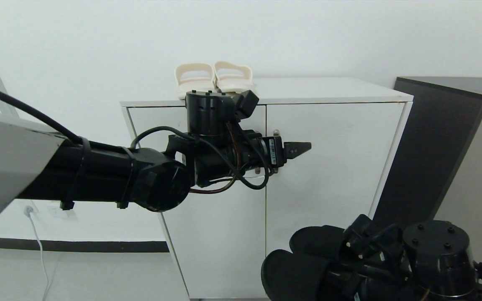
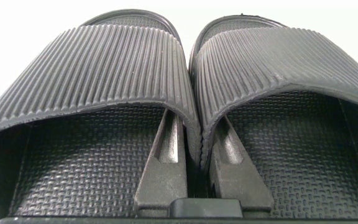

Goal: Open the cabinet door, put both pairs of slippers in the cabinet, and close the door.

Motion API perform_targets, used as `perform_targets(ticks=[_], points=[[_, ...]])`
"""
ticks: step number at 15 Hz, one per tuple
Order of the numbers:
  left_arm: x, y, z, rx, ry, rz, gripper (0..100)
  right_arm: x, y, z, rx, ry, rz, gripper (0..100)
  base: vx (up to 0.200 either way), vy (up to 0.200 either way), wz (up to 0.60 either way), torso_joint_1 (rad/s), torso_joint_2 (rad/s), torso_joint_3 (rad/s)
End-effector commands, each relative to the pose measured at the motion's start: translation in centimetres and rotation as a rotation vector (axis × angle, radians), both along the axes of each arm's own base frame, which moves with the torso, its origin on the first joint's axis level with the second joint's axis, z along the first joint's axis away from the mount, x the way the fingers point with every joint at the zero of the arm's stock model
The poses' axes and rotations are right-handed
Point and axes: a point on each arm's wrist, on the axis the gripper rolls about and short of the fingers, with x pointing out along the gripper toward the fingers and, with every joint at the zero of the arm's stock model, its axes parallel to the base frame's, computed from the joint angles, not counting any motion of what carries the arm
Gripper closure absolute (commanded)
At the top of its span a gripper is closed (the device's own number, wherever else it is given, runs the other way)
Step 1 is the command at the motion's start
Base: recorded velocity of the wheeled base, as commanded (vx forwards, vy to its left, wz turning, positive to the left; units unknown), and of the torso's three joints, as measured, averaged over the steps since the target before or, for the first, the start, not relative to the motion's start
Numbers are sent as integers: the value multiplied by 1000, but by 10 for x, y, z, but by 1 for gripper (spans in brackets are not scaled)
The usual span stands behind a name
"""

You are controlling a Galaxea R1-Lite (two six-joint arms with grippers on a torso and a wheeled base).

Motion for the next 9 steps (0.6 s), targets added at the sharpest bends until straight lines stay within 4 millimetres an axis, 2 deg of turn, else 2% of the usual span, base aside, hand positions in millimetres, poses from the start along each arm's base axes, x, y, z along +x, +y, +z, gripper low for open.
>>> perform_targets(ticks=[1,4,5,9], points=[[2,-1,-4,5,8,0,0,0,0,-1,-3,2,1,100,0,0,0,0,0,0],[2,-1,-4,5,8,0,0,0,1,-4,-11,11,1,100,0,0,0,0,0,0],[2,-1,-4,5,11,0,100,0,1,-4,-12,10,2,100,0,0,0,0,0,0],[-1,1,-5,-1,29,4,100,-4,-2,-9,-20,40,47,100,0,0,0,0,0,0]])
